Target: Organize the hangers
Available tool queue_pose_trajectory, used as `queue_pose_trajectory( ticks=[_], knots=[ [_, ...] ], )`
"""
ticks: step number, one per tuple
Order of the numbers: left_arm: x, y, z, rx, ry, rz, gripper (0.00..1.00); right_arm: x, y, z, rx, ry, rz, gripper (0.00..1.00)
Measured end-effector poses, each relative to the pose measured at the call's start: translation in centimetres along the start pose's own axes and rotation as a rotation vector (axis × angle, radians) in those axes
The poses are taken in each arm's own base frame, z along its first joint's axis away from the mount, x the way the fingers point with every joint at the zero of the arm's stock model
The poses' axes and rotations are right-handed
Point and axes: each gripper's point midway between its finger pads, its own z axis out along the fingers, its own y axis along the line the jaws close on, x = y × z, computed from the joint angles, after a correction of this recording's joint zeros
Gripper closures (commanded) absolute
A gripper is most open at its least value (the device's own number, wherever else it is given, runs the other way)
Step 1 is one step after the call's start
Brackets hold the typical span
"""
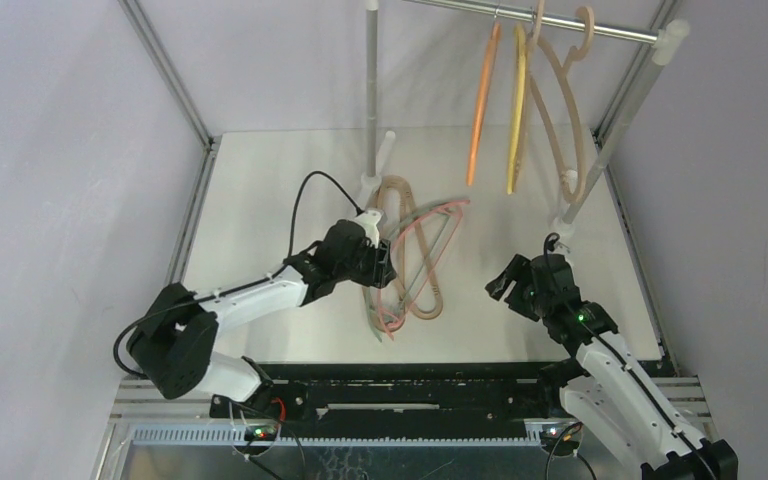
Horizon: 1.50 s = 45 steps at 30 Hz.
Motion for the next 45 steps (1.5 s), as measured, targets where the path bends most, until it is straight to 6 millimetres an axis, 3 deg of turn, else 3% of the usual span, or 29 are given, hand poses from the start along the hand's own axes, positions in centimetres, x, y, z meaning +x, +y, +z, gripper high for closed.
queue_pose_trajectory(
  ticks=[19,27,36,39,45],
  knots=[
    [2.8,1.8,2.8,-0.063,0.066,-0.043,0.43,1.3,-1.3,1.3,0.025,0.025,-0.005,0.24],
    [5.1,2.6,3.2,-0.076,0.096,-0.062,0.42,1.6,-1.6,1.6,0.034,0.034,-0.004,0.24],
    [5.8,1.9,4.1,-0.025,0.112,-0.086,0.73,1.8,-1.6,1.9,0.035,0.042,-0.004,0.25],
    [5.8,1.5,4.5,-0.005,0.114,-0.1,0.98,1.7,-1.5,1.9,0.029,0.039,-0.003,0.25],
    [6.1,1.0,4.5,0.014,0.143,-0.084,1.0,1.7,-1.5,1.9,0.029,0.039,-0.003,0.25]
  ],
)
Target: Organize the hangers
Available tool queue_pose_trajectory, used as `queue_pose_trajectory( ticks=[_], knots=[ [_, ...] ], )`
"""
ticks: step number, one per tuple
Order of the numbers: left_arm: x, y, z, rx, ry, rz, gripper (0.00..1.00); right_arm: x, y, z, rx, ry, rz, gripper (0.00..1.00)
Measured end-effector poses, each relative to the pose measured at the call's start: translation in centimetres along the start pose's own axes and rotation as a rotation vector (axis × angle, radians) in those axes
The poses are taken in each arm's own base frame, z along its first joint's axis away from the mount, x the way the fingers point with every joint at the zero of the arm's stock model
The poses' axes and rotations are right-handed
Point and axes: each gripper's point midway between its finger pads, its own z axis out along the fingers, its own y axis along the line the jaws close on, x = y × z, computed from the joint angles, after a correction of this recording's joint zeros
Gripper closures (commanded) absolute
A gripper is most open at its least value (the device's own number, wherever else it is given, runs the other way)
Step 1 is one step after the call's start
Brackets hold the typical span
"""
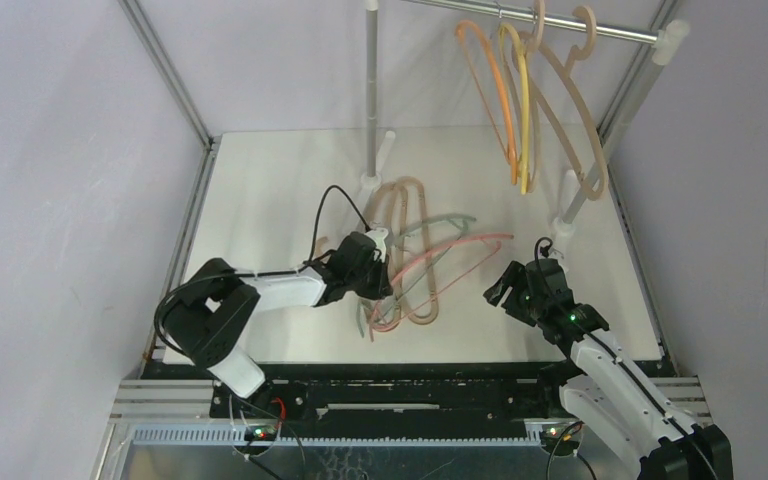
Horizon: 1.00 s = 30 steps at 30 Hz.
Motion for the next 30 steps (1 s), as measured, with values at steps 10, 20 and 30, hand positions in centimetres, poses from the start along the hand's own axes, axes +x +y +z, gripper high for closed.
queue_pose_trajectory(
  ticks=[10,20,30],
  knots=[
    [-5.6,-0.6,-7.2,-0.12,-0.075,0.103,1.0,-0.2,0.5,0.1,-0.02,-0.001,0.002,0.25],
    [-11.0,-2.1,-11.5,-0.137,-0.2,0.143,1.0,-0.3,0.6,0.0,-0.03,-0.009,0.004,0.25],
    [-6.0,-1.6,-10.1,-0.078,-0.045,0.133,1.0,-0.1,0.3,-0.2,-0.036,-0.018,0.006,0.26]
  ],
)
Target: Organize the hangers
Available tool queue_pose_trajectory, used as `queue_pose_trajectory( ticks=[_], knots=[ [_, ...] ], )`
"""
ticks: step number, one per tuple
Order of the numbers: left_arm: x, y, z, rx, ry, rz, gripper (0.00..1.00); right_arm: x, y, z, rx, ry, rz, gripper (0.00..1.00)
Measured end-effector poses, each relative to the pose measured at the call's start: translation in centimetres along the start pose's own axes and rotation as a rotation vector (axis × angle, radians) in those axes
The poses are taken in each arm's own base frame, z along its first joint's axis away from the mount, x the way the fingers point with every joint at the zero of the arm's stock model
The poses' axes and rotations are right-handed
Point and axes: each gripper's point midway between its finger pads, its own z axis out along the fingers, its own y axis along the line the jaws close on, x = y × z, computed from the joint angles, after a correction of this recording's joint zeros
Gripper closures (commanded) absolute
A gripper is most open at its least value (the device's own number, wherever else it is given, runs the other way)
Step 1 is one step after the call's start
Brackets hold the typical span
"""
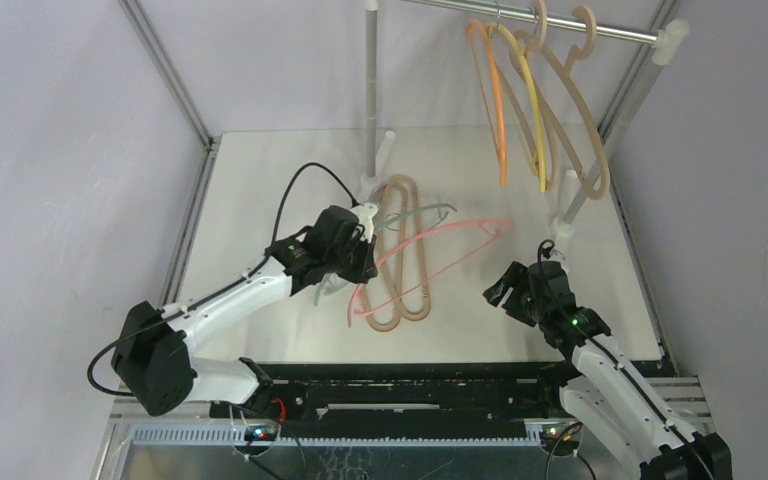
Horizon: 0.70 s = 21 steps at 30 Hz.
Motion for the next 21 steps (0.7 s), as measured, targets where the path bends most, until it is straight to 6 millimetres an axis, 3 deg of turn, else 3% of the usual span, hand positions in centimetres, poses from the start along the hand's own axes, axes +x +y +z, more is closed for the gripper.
queue_pose_trajectory(
  ticks=[6,10,16,18,21],
  knots=[
    [0.5,-0.6,-0.1,0.071,0.037,-0.019,1.0,0.4,-0.4,0.4,0.013,0.018,0.003,0.26],
    [1.3,-0.4,2.2,0.1,0.086,-0.049,1.0,0.6,-0.4,0.4,0.011,0.024,0.005,0.26],
    [4.9,0.5,5.8,0.097,0.193,-0.071,1.0,0.4,-0.3,0.3,0.006,0.015,0.005,0.25],
    [5.7,0.6,6.1,0.092,0.213,-0.072,1.0,0.4,-0.4,0.3,0.007,0.015,0.007,0.25],
    [5.2,0.3,5.6,0.079,0.201,-0.051,1.0,0.4,-0.5,0.4,0.011,0.015,0.009,0.25]
  ],
)
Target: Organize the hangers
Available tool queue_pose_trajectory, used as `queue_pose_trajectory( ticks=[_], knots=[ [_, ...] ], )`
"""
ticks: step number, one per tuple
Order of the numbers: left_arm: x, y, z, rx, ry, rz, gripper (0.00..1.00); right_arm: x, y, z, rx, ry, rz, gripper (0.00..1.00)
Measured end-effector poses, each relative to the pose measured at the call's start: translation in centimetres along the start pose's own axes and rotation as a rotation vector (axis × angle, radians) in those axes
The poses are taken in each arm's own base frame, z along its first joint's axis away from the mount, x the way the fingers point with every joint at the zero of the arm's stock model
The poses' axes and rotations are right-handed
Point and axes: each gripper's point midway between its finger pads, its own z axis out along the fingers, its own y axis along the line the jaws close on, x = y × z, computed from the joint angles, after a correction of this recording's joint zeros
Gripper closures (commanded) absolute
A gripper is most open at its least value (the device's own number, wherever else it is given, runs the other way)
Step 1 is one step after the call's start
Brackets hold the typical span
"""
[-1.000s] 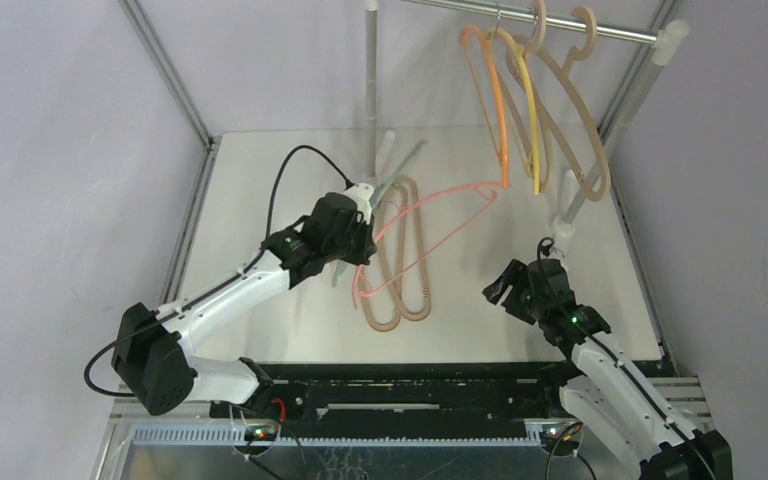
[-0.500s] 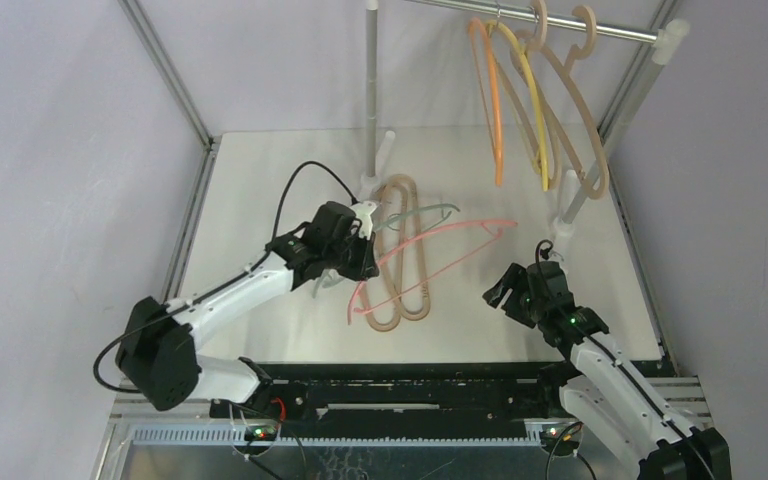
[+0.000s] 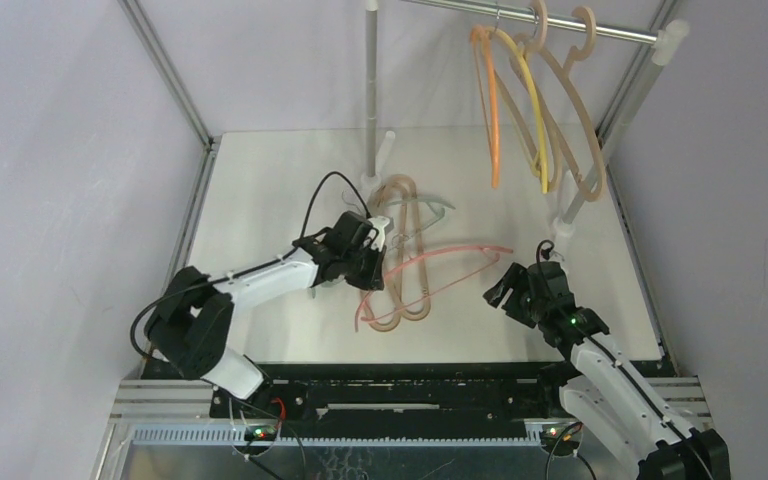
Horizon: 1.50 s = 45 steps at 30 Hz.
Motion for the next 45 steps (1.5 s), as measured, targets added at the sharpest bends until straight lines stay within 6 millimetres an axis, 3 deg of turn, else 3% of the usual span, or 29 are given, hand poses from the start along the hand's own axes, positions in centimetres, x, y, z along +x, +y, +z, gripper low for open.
queue_pose_trajectory(
  ticks=[4,8,13,16,20,28,33,45],
  knots=[
    [-2.2,-1.1,-2.6,-0.048,-0.064,0.059,1.0,0.3,-0.2,0.4,0.005,0.011,0.002,0.26],
    [-7.2,-1.8,-7.0,-0.13,-0.228,0.113,1.0,0.7,-0.3,0.7,0.008,0.033,0.004,0.26],
    [-14.7,-0.7,-12.9,-0.323,-0.448,0.157,1.0,0.6,0.1,0.7,-0.009,0.03,0.005,0.26],
    [-17.4,0.3,-15.1,-0.437,-0.511,0.186,1.0,0.5,0.2,0.6,-0.016,0.024,0.006,0.26],
    [-20.8,1.3,-16.2,-0.57,-0.544,0.233,1.0,0.3,0.3,0.4,-0.024,0.014,0.003,0.26],
    [-22.3,2.6,-17.0,-0.7,-0.533,0.315,1.0,0.2,0.3,0.3,-0.025,0.013,0.0,0.27],
    [-23.6,1.8,-18.4,-0.759,-0.583,0.394,1.0,0.5,0.2,0.5,-0.015,0.027,0.0,0.27],
    [-28.3,-0.5,-24.6,-0.863,-0.732,0.517,1.0,0.0,0.5,0.3,-0.025,0.014,0.002,0.27]
  ],
)
